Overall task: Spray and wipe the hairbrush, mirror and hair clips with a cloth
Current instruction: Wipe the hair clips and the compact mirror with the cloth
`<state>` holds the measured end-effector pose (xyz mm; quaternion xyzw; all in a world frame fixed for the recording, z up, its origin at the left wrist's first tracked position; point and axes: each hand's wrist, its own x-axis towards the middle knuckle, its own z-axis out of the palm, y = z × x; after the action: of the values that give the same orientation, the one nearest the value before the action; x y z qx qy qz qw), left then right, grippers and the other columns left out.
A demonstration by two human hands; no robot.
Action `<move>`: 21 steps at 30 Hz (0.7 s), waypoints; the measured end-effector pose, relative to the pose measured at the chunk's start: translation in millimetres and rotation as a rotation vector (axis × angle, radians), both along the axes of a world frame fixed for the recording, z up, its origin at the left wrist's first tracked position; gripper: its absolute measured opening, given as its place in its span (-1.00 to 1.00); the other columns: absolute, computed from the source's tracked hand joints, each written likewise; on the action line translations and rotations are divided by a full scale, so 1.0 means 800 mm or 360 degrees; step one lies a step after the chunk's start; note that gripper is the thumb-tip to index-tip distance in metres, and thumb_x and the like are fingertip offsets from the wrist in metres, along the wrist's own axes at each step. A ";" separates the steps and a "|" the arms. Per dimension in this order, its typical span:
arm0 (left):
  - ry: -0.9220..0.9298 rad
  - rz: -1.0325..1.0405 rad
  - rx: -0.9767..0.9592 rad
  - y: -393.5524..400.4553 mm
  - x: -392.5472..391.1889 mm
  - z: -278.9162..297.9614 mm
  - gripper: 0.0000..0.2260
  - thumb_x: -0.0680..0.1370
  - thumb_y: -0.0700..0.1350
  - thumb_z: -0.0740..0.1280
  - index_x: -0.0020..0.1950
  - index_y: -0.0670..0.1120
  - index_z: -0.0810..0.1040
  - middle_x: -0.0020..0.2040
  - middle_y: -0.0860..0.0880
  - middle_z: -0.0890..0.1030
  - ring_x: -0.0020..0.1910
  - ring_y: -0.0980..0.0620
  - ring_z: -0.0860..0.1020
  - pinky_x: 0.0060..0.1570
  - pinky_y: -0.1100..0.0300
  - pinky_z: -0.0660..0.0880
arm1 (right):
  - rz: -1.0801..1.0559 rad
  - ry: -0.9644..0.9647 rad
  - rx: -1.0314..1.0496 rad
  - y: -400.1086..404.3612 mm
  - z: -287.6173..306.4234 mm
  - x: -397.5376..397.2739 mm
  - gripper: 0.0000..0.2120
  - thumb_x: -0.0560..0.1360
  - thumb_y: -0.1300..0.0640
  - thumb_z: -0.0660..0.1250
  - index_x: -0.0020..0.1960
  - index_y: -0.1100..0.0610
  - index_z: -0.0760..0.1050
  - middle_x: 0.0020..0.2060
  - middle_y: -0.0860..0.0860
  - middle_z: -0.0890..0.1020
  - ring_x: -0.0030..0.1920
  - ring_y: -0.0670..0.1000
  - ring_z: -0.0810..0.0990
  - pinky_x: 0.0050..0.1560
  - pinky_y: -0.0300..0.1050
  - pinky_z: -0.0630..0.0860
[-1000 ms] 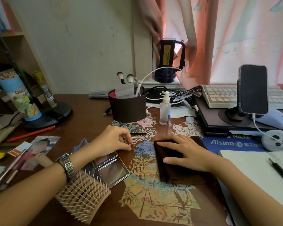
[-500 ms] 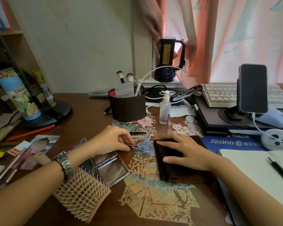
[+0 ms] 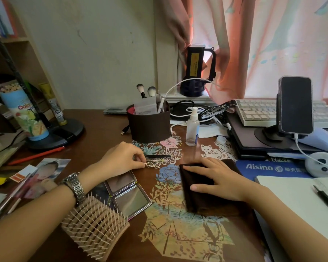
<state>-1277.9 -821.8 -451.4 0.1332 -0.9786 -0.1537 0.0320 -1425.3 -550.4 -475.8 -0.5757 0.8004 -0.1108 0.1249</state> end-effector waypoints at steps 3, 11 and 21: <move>0.0044 0.0078 -0.0021 -0.006 -0.001 0.000 -0.91 0.44 0.02 0.46 -0.07 0.09 0.66 -0.15 0.16 0.63 -0.22 0.24 0.53 -0.30 0.32 0.41 | -0.0009 -0.0008 0.0004 0.000 0.000 0.000 -0.40 0.44 -0.43 0.03 0.45 -0.35 0.09 0.37 -0.24 0.21 0.36 -0.14 0.15 0.37 -0.17 0.07; 0.0088 0.0133 0.0068 -0.012 0.003 0.003 -0.87 0.42 0.01 0.48 -0.06 0.08 0.64 -0.14 0.16 0.62 -0.23 0.26 0.53 -0.26 0.32 0.42 | 0.0000 -0.0024 0.0024 0.000 0.000 -0.002 -0.39 0.42 -0.46 0.01 0.45 -0.37 0.07 0.40 -0.25 0.18 0.39 -0.15 0.13 0.41 -0.12 0.06; -0.0203 0.0450 0.0449 -0.048 0.051 0.035 -0.88 0.56 0.01 0.31 0.02 0.02 0.60 -0.09 0.06 0.65 -0.14 0.11 0.62 -0.18 0.27 0.51 | 0.0007 -0.0015 0.0059 -0.001 -0.002 -0.005 -0.34 0.38 -0.52 -0.05 0.44 -0.39 0.05 0.39 -0.26 0.16 0.39 -0.16 0.11 0.41 -0.14 0.05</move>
<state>-1236.7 -860.1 -423.1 0.2818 -0.9189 -0.2745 -0.0278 -1429.1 -551.2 -477.5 -0.5745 0.8005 -0.0985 0.1394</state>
